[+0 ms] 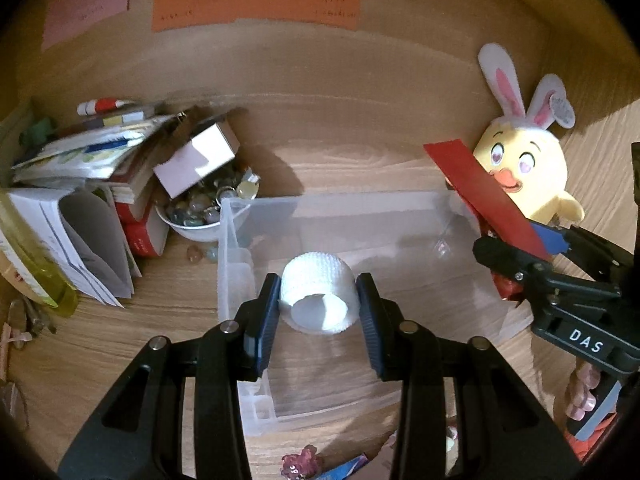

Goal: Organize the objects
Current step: 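Carry the red pouch and tape roll into the clear box and release both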

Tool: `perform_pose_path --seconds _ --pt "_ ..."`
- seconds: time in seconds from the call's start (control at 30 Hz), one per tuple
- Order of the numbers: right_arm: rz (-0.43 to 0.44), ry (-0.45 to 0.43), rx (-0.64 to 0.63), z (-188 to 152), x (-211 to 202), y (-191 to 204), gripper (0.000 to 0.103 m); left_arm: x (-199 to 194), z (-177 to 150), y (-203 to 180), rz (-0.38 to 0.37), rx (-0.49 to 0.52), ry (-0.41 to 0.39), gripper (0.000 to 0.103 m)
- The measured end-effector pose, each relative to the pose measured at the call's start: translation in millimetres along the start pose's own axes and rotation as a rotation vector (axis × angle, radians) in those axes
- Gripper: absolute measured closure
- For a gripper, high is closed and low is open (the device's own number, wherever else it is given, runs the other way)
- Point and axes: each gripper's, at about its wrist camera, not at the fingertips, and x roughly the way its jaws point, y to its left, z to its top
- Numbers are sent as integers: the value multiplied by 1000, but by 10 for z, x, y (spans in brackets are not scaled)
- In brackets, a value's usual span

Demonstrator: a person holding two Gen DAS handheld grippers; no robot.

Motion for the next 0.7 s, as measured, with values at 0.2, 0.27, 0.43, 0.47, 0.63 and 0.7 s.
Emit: perform_pose_path --seconds 0.2,0.27,0.43,0.47,0.63,0.7 --pt "0 47 9 -62 172 -41 52 143 -43 -11 0 -2 29 65" --pt "0 63 9 -83 226 -43 52 183 -63 -31 4 9 37 65" --pt "-4 91 1 -122 324 -24 52 212 -89 -75 18 38 38 65" --pt "-4 96 -1 -128 343 -21 52 214 -87 -76 20 42 39 65" --pt "-8 134 -1 -173 461 9 52 261 -86 -79 23 49 57 65" --pt "-23 133 -15 -181 471 45 52 261 -89 -88 25 53 56 65"
